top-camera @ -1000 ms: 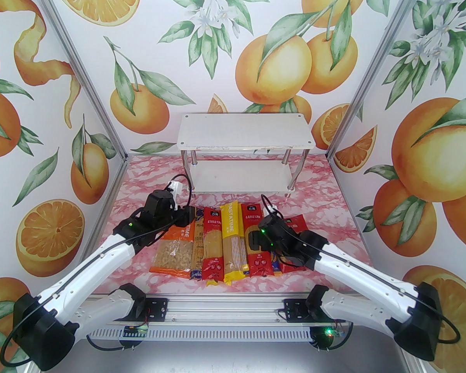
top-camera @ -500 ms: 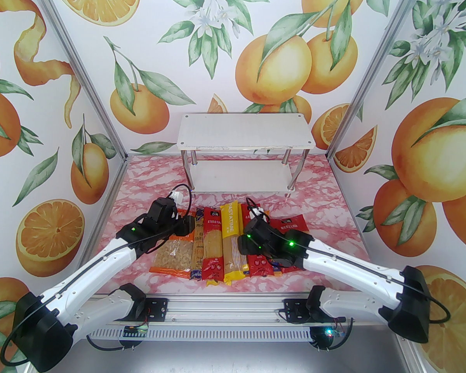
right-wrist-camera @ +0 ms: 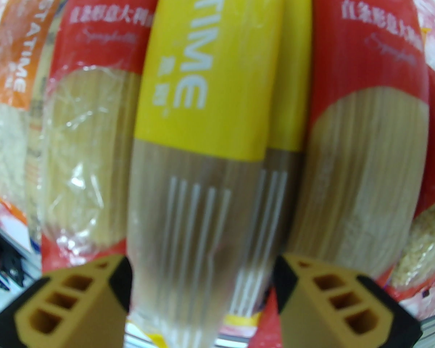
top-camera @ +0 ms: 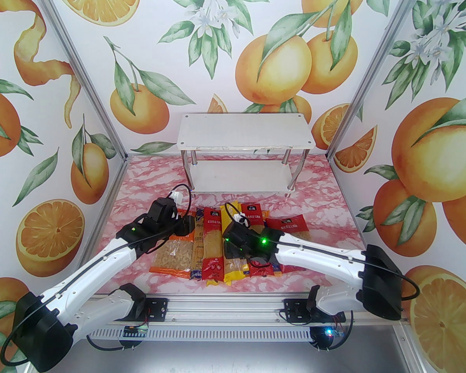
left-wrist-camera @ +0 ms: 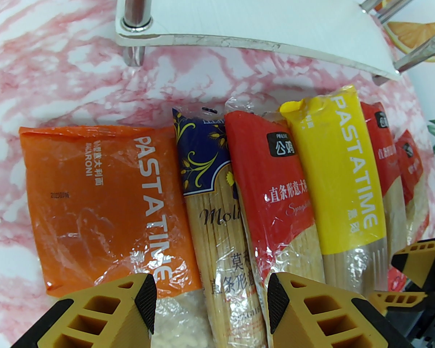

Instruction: Place and organize the pasta boxes and bags onto the shelf

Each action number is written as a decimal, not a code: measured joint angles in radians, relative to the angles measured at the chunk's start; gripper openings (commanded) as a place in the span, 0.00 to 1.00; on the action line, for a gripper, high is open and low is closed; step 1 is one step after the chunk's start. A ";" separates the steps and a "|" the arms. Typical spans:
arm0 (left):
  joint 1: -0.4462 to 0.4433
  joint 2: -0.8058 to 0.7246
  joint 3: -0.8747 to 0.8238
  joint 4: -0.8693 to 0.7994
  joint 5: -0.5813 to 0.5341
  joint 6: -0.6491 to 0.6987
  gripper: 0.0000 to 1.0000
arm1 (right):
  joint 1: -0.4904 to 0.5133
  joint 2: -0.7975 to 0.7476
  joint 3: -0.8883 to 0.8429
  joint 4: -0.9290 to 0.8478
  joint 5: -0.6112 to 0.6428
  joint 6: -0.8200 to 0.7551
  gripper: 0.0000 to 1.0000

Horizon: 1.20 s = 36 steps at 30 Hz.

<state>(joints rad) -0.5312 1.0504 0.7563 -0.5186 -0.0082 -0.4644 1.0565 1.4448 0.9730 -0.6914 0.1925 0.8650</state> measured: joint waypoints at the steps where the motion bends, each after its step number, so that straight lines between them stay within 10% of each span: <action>1: 0.000 0.000 0.000 0.000 0.000 0.000 0.55 | 0.000 0.011 0.002 0.004 -0.003 0.004 0.67; 15: 0.000 0.013 -0.007 0.002 0.000 0.003 0.55 | 0.000 0.111 0.034 0.027 -0.045 0.038 0.45; 22: 0.000 0.015 -0.008 0.002 0.000 0.004 0.54 | 0.003 0.121 0.035 0.057 -0.063 0.054 0.24; 24: 0.000 0.018 -0.009 0.002 0.000 0.008 0.53 | 0.003 0.121 0.035 0.061 -0.066 0.055 0.00; 36: 0.000 0.033 -0.009 0.017 0.000 0.026 0.49 | -0.007 0.023 0.030 0.033 -0.055 -0.022 0.00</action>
<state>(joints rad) -0.5312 1.0836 0.7475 -0.5014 -0.0078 -0.4381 1.0496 1.4677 1.0027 -0.6586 0.1379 0.8433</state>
